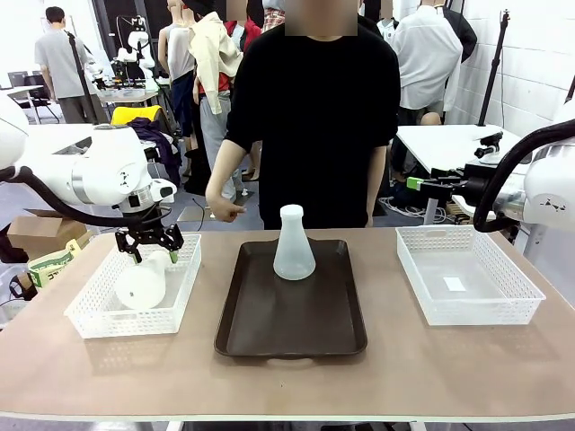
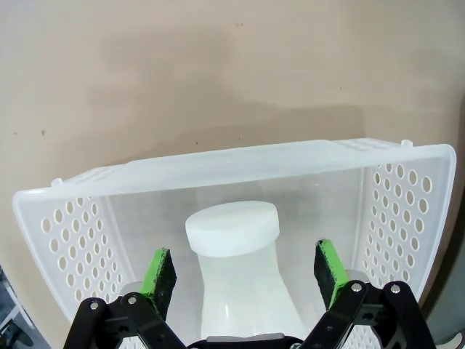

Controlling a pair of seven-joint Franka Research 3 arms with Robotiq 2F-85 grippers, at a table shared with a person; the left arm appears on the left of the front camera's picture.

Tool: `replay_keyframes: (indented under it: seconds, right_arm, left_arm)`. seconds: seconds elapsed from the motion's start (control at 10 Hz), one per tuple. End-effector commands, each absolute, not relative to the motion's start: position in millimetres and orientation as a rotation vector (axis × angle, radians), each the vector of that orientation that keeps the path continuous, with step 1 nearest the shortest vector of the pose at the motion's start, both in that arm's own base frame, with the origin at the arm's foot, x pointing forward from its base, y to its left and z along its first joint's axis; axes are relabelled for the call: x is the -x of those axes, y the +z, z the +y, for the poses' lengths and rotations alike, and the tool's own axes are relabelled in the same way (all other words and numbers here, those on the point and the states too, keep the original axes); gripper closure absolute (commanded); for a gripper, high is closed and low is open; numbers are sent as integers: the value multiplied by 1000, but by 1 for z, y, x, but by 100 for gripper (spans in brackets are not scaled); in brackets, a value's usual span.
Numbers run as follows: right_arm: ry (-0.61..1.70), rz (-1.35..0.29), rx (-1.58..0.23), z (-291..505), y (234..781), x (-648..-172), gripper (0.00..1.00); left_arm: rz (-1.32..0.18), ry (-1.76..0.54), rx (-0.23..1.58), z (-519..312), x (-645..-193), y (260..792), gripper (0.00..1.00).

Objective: Prepare the laboratory tools.
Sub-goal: Pick up the Big flask that the person points to.

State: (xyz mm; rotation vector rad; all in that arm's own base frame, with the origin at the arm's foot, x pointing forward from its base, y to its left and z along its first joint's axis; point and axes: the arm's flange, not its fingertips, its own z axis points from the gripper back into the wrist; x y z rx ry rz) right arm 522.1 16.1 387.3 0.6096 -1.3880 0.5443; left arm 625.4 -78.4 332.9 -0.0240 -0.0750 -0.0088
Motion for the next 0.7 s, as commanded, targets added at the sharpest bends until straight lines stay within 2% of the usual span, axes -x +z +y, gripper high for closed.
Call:
replay_keyframes:
  seconds: [0.0, 0.1, 0.2, 0.6]
  right_arm:
    - [552, -1372, -611, 16, 389, -523, 0]
    - [552, -1372, -611, 16, 389, -523, 0]
    - [552, -1372, -611, 16, 389, -523, 0]
    - [552, -1372, -611, 16, 389, -523, 0]
  left_arm:
    - [-41, -1, -14, -85, -630, 332, 0]
    - [-40, -11, -11, -88, -631, 331, 2]
    - [-38, -18, -22, -90, -632, 333, 14]
    - [-35, -3, -41, -87, -632, 335, 88]
